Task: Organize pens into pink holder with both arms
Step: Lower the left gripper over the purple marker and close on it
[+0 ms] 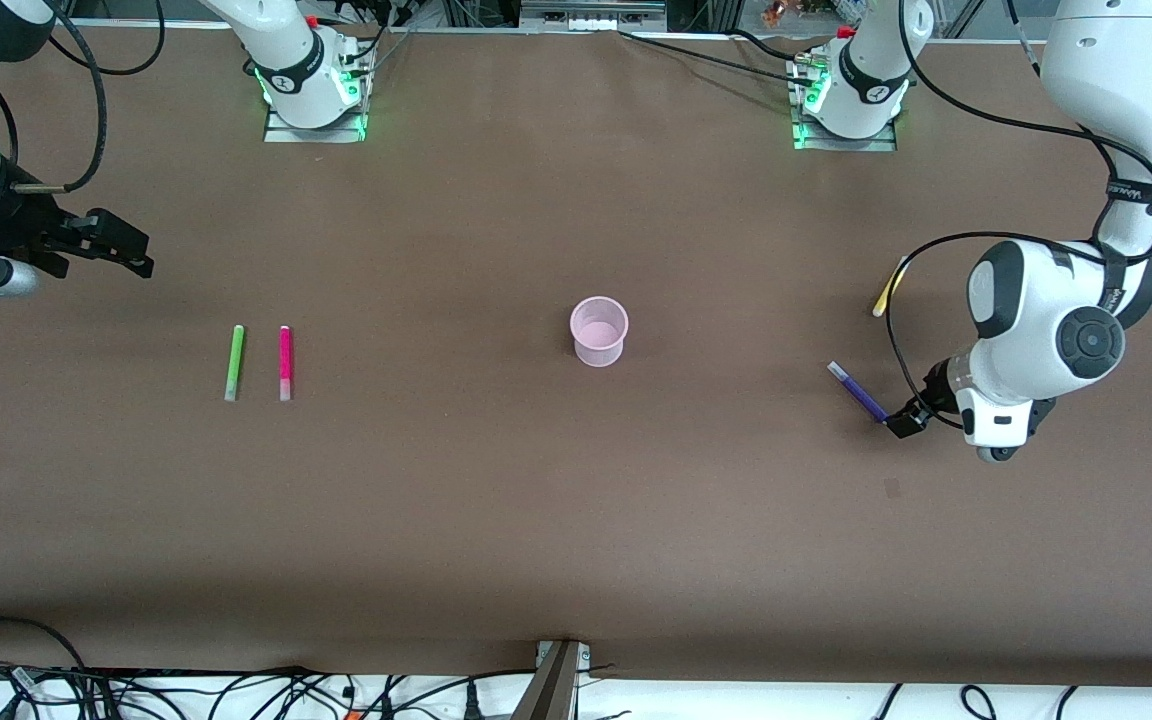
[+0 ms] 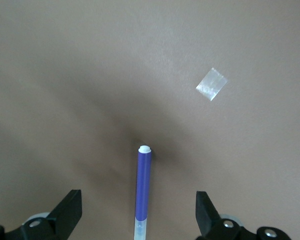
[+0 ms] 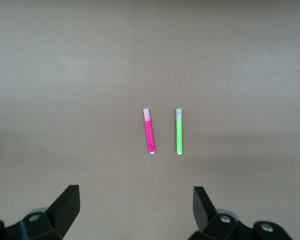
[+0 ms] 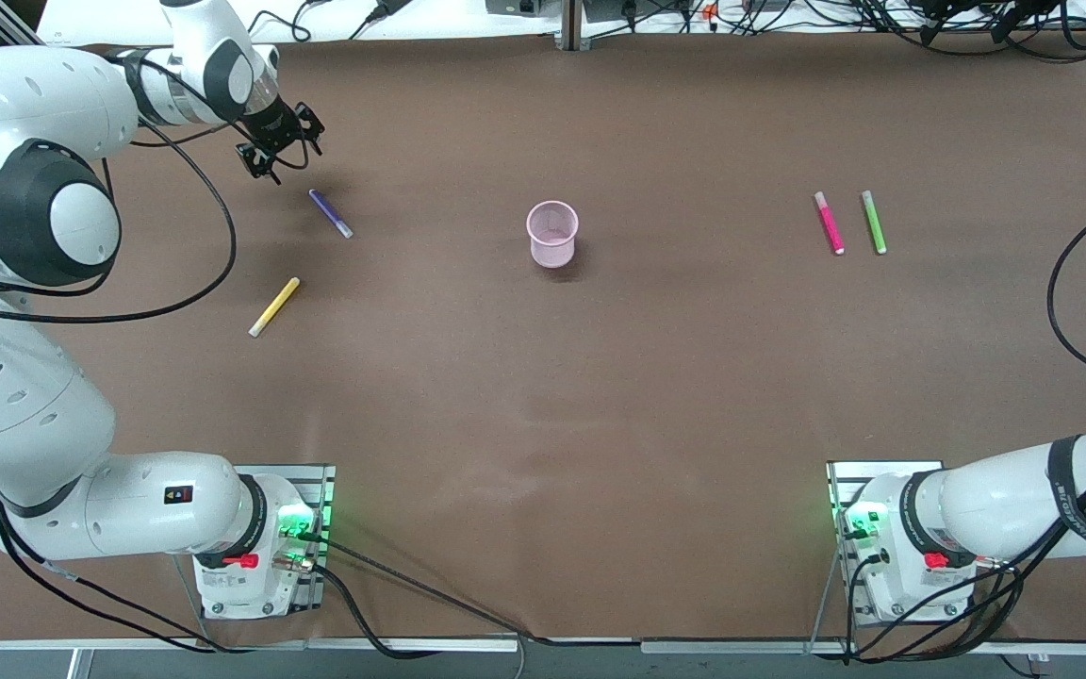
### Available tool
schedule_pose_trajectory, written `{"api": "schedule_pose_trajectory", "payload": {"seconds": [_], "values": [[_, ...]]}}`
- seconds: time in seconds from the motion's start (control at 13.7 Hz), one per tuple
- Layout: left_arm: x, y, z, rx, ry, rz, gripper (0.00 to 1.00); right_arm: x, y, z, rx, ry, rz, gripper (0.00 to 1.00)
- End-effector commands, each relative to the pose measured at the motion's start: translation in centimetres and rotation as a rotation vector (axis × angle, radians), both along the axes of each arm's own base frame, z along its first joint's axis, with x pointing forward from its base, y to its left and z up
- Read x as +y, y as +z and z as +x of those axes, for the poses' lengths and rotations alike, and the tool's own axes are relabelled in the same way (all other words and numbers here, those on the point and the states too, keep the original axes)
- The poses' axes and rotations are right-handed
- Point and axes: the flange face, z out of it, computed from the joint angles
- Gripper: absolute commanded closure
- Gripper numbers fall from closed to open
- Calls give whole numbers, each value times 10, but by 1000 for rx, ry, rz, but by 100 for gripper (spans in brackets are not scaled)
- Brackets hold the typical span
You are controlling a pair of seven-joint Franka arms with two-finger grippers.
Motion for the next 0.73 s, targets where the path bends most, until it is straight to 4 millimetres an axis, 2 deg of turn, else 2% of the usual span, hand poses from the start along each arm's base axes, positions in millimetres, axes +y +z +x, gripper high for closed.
{"api": "schedule_pose_trajectory", "payload": {"seconds": [0.0,0.29,0.36,0.44,0.51,0.66], "values": [[-7,-23,1,-12,19,-10,0,1,5,-1,3,-12,16,0],[-11,-44,2,-24,20,-11,0,0,5,-1,3,-15,16,0],[-12,-48,2,-24,18,-11,4,0,5,-1,2,-15,16,0],[-13,-51,2,-26,14,-9,15,0,5,-1,2,-15,16,0],[-16,-59,1,-19,7,-7,20,0,5,-1,3,-15,16,0],[-20,-65,-2,-14,0,-7,22,0,5,-1,2,-15,16,0]]}}
